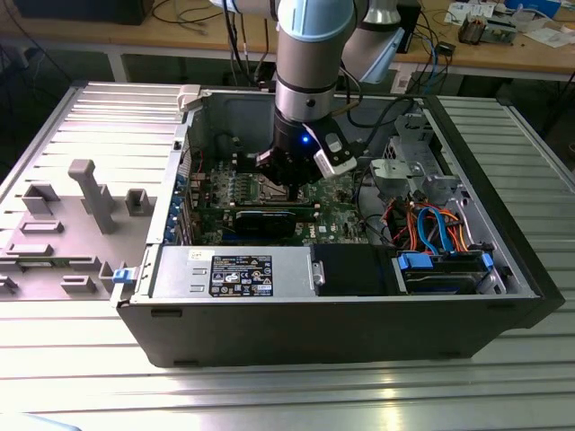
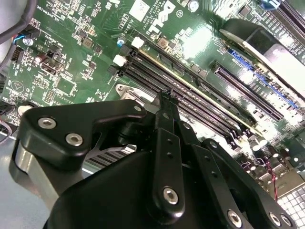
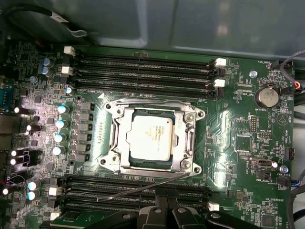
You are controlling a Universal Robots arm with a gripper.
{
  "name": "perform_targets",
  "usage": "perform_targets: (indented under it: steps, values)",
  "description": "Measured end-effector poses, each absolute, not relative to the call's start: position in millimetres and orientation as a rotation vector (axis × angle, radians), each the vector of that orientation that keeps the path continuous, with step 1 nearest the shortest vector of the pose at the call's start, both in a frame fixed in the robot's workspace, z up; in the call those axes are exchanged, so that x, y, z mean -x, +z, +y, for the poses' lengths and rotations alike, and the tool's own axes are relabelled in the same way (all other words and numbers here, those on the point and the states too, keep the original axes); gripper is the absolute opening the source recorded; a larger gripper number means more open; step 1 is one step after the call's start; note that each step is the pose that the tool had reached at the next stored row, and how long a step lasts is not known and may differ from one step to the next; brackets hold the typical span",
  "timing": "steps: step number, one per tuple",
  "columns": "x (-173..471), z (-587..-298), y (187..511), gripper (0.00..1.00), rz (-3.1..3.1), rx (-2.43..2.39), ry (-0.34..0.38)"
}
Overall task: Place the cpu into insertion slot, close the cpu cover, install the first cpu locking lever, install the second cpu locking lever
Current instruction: 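Install the second cpu locking lever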
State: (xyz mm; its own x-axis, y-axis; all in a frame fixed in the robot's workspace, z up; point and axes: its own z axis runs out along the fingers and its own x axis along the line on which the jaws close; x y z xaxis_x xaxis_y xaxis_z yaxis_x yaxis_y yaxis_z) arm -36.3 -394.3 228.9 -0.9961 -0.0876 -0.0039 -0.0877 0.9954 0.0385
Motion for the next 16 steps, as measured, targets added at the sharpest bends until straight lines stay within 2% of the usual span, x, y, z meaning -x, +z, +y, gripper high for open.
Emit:
perform_targets:
  steps: [16]
  values:
    - [36.1,-392.1,229.5,0.11,3.136,0.138,0.053]
